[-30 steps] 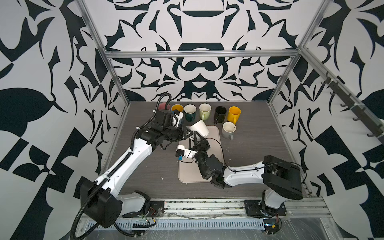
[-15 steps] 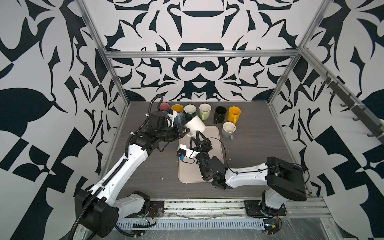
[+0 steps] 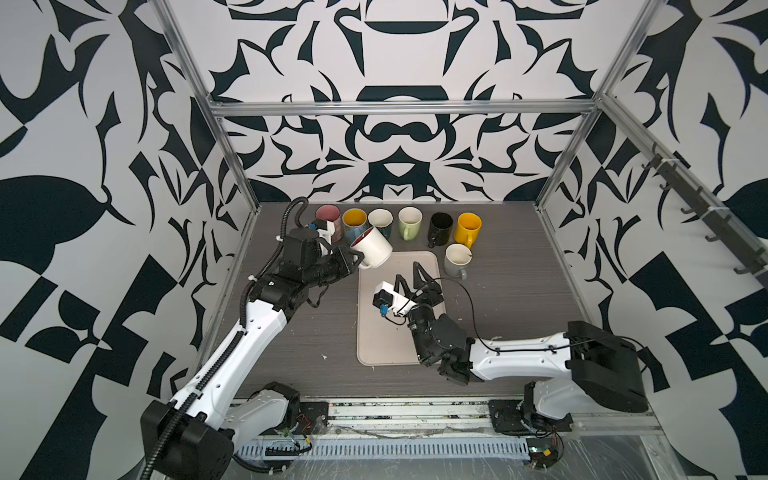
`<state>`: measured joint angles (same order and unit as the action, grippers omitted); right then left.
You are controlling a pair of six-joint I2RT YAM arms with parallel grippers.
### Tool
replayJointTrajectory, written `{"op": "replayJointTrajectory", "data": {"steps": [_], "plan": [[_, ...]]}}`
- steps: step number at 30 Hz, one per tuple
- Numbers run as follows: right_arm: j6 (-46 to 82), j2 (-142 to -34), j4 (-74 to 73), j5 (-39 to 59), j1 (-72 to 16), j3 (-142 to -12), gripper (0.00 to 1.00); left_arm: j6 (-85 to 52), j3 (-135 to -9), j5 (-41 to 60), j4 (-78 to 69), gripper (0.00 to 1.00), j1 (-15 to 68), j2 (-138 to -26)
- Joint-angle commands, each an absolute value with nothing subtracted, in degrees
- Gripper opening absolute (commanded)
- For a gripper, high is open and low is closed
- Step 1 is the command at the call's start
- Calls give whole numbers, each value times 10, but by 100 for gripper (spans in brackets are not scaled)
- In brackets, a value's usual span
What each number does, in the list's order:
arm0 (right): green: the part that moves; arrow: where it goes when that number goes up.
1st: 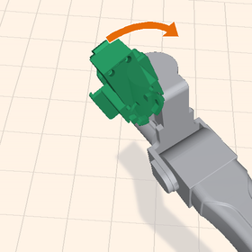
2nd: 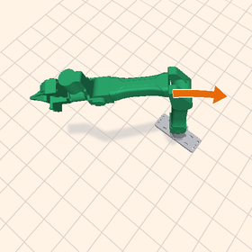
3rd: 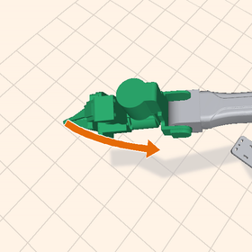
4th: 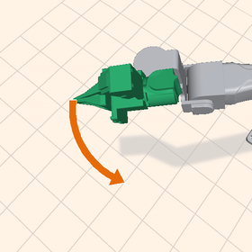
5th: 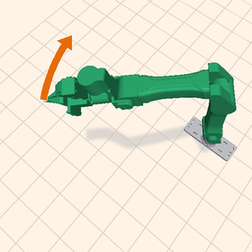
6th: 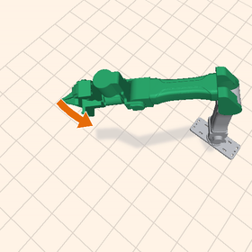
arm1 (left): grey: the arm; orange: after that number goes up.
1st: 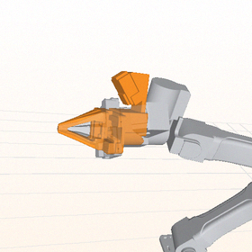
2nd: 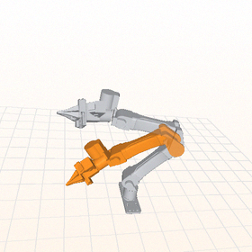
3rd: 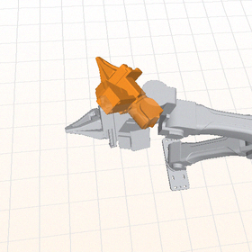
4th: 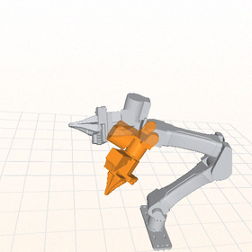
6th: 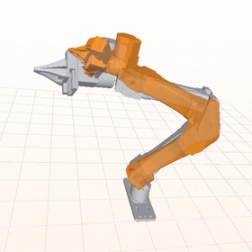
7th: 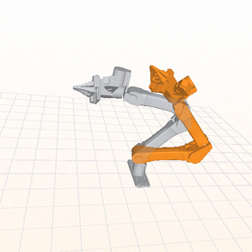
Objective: Turn the mug right side up
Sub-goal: 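Carry the white mug toward the pink mug with the left gripper while the right withdraws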
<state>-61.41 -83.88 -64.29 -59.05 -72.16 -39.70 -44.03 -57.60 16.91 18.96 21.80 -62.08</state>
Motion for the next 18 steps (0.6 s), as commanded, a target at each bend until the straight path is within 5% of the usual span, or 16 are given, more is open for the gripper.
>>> {"op": "replayJointTrajectory", "data": {"steps": [1, 18], "plan": [[-521, -807, -590, -618, -725, -389, 63, -418, -575, 137, 132, 0, 214, -596], [-184, -653, -254, -569, -693, -378, 63, -319, -502, -117, 129, 0, 214, -597]]}}
